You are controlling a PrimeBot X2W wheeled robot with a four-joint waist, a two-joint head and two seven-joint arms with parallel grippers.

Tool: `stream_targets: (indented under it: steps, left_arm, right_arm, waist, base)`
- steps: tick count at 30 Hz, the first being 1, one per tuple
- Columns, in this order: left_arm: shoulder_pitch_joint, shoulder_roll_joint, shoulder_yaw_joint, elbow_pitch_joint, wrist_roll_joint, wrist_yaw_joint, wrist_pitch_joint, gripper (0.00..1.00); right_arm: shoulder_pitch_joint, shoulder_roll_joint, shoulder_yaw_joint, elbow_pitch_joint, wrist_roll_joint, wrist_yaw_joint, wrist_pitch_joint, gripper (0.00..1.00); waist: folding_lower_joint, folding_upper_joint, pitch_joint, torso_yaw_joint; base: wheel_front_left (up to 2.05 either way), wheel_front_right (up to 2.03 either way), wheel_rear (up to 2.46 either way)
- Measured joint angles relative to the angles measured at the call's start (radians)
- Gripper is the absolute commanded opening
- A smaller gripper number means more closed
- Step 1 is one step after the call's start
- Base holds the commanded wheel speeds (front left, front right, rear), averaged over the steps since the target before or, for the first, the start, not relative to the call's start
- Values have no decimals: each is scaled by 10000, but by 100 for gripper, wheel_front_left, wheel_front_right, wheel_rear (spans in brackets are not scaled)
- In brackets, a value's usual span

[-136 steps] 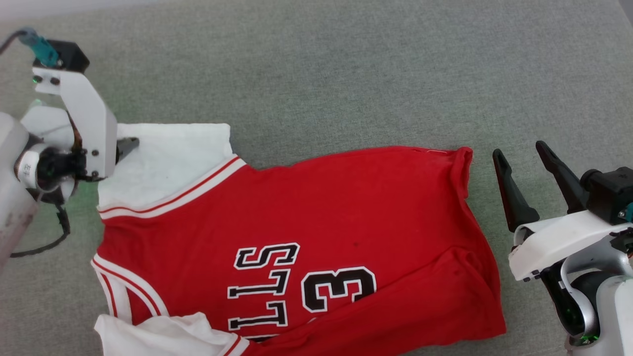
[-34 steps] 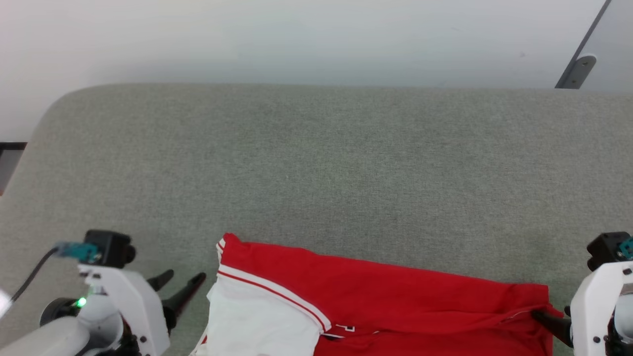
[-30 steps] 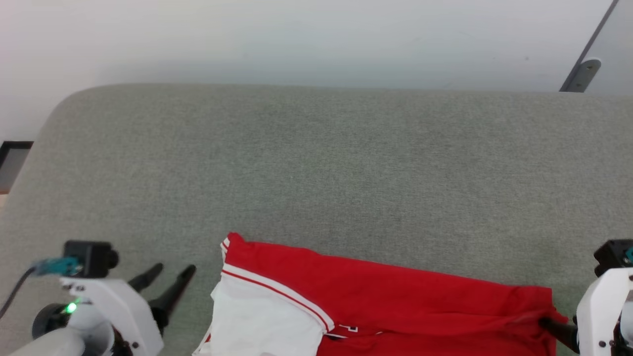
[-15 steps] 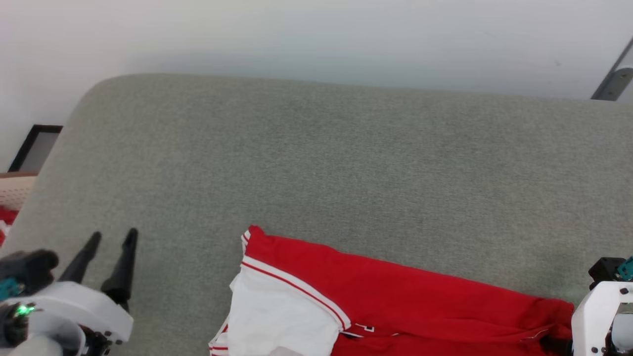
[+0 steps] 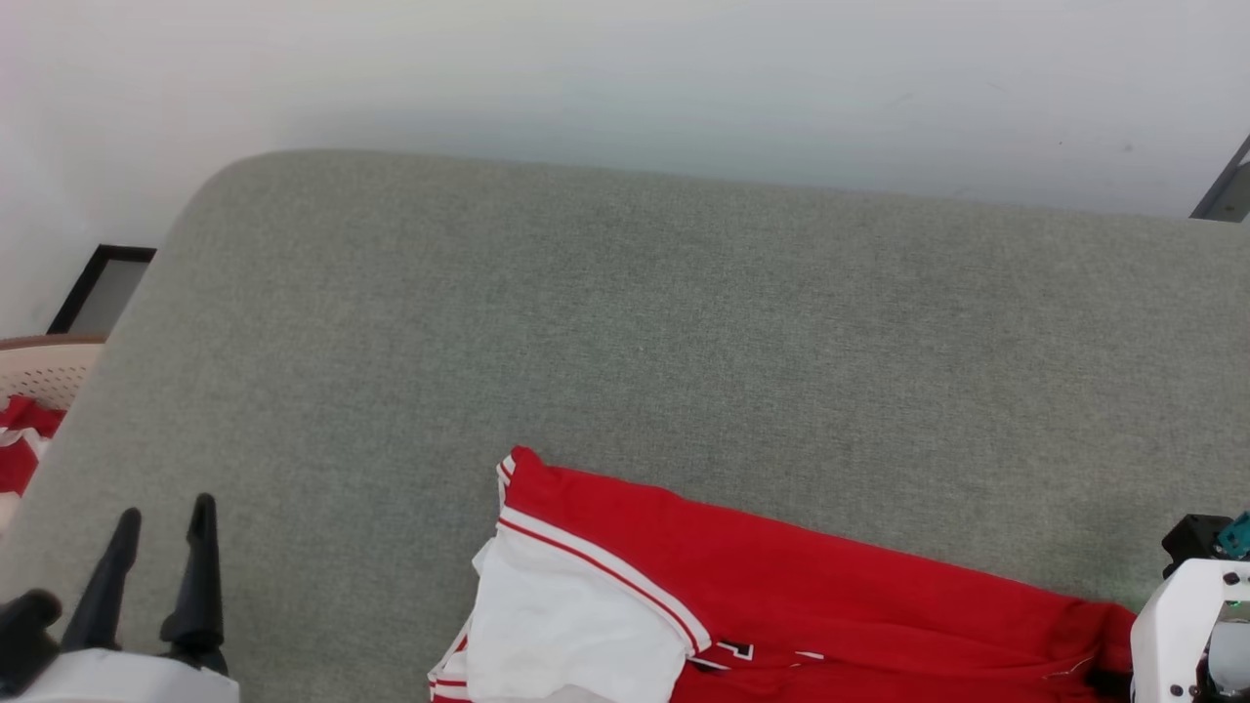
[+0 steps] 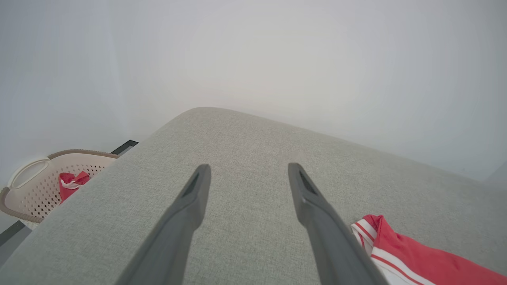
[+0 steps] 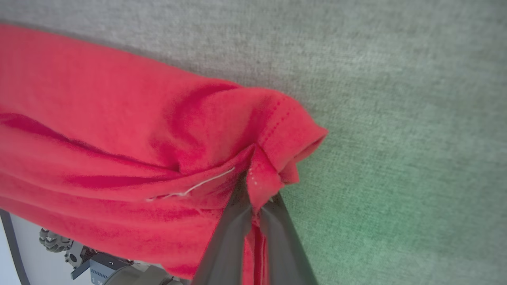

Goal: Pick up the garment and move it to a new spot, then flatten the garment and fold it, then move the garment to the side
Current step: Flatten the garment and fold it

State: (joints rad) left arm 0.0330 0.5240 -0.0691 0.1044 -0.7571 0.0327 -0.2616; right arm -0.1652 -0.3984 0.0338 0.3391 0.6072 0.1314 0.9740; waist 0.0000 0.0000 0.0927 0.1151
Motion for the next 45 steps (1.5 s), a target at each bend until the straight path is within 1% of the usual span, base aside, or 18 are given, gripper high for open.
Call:
stream_targets:
  steps: [3,9,14,19,24,28,31,34,37,41,45]
  left_arm:
    - [128,-454,502,6,305,-336,0,100]
    - [178,-1087,1131,12,917,-844,0,100]
    - [129,-1427,1473,-36,1360,-1135,0,100]
    - [120,-1638,1624,-17,1601,-1315,0,100]
    - [123,-1718,1735,-15,1707,-1467,0,100]
    - [139,-1739,1749,10,1776,-1515,0,100]
    - [152,-1760,1753,35,1779,-1555,0,100]
    - [196,-1774,1751,54,1779,-1559,0,100]
    - [324,-1787,1789,61,1778,-1565,0,100]
    - [487,-1804,1858,46,1760,-1569,0,100]
    - [547,-1866,1881,25,1743,-1570,0,100]
  right_arm:
    - [-38,-33,0,48,50,2,-54,0]
    - [-106,-90,-63,-8,102,6,-257,0]
    - [-394,-236,-337,92,-10,13,-502,0]
    - [-615,-711,-976,424,-405,10,-589,0]
    - [-769,-1233,-1605,878,-897,4,-725,0]
    - [-960,-1584,-1918,1256,-1321,2,-811,0]
    - [-1007,-1659,-1894,1285,-1429,2,-748,0]
    - [-1047,-1664,-1718,907,-1252,2,-598,0]
    - [-944,-1561,-1444,-21,-750,0,-282,0]
    - [-517,-899,-1348,-1609,228,0,357,0]
    - [-164,-96,-1097,-3329,623,0,1078,0]
  waist:
    - [0,0,-14,-13]
    - [0,0,39,-45]
    - [0,0,97,-65]
    - [0,0,106,-83]
    - [0,0,73,-134]
    - [0,0,31,-208]
    - [0,0,-15,-283]
    - [0,0,-75,-368]
    - [0,0,-155,-460]
    - [0,0,-277,-584]
    - [0,0,-382,-648]
  base:
    - [0,0,0]
    - [0,0,0]
    - [0,0,0]
    - [0,0,0]
    - [0,0,0]
    - [0,0,0]
    - [0,0,0]
    - [0,0,0]
    - [0,0,0]
    - [0,0,0]
    - [0,0,0]
